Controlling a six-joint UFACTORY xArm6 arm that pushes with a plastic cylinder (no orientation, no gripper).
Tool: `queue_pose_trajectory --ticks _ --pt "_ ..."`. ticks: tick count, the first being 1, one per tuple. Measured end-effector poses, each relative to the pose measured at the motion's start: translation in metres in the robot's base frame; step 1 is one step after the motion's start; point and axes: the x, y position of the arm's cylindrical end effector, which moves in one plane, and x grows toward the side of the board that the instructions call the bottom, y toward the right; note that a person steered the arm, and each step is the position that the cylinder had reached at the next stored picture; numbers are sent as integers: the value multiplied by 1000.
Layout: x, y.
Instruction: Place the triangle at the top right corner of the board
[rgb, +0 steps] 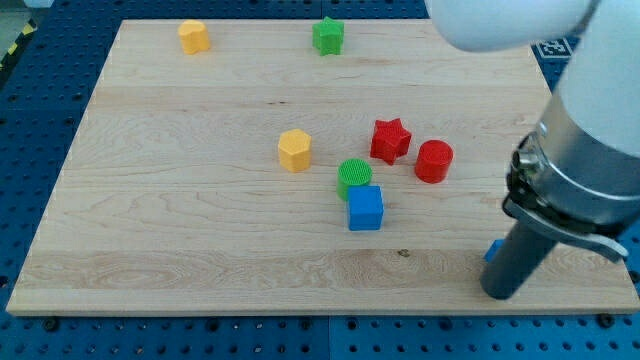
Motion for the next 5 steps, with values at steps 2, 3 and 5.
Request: queue_pose_trajectory --ticks 2,3,5 --pt "-25 32" --pt "-50 32" --pt "-64 8"
